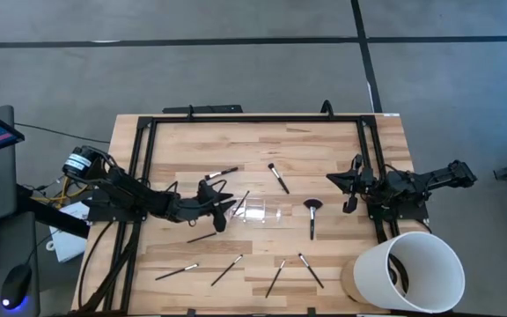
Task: Put items in baskets/containers
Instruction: Put the eyeshadow brush into the left section of the transparent organizer
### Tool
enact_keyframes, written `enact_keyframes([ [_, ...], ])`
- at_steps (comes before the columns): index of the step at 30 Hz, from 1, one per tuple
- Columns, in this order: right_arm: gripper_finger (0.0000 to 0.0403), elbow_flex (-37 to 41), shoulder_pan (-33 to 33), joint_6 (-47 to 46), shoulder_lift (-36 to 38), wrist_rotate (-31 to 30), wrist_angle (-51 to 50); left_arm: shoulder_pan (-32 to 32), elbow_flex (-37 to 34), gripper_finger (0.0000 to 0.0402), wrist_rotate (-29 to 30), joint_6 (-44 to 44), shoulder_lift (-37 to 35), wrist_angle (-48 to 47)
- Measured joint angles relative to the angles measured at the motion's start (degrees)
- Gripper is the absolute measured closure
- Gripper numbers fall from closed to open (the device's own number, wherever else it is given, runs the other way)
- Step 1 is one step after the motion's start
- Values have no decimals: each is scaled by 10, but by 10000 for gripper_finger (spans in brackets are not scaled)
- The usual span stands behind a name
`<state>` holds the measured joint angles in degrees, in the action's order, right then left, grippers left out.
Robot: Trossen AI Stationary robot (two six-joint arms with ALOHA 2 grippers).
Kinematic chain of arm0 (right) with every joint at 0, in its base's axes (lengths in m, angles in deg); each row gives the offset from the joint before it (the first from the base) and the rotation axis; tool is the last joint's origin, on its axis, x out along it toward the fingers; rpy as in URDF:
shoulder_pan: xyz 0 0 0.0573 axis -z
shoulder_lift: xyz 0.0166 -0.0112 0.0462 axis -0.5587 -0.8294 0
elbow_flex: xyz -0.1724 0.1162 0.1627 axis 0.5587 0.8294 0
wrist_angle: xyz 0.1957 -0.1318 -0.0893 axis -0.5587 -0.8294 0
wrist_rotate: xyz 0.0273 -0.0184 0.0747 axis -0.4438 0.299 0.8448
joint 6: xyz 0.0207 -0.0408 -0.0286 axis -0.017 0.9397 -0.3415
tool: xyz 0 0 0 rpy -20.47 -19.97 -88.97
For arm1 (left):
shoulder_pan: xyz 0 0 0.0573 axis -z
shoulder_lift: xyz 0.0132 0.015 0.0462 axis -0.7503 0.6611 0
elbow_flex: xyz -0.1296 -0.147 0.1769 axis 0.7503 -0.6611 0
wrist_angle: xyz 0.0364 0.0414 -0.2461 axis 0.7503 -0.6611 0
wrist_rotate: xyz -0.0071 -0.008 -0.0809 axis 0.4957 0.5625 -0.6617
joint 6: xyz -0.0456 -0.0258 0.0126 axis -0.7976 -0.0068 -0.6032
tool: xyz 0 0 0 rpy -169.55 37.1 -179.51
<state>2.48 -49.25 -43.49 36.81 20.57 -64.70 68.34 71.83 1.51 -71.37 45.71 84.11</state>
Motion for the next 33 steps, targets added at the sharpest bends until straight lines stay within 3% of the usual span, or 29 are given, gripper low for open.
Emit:
enact_keyframes([
  [7,403,0,0,0,0,0,0,6,4,285,-38,76,-102,-22],
  [11,403,0,0,0,0,0,0,23,56,285,-43,101,-178,-199],
  [16,403,0,0,0,0,0,0,41,160,285,-38,62,-215,-445],
  [22,403,0,0,-15,0,0,0,49,255,286,-110,-23,-188,-657],
  [33,403,0,0,-15,0,4,0,51,296,286,-321,-136,-47,-781],
])
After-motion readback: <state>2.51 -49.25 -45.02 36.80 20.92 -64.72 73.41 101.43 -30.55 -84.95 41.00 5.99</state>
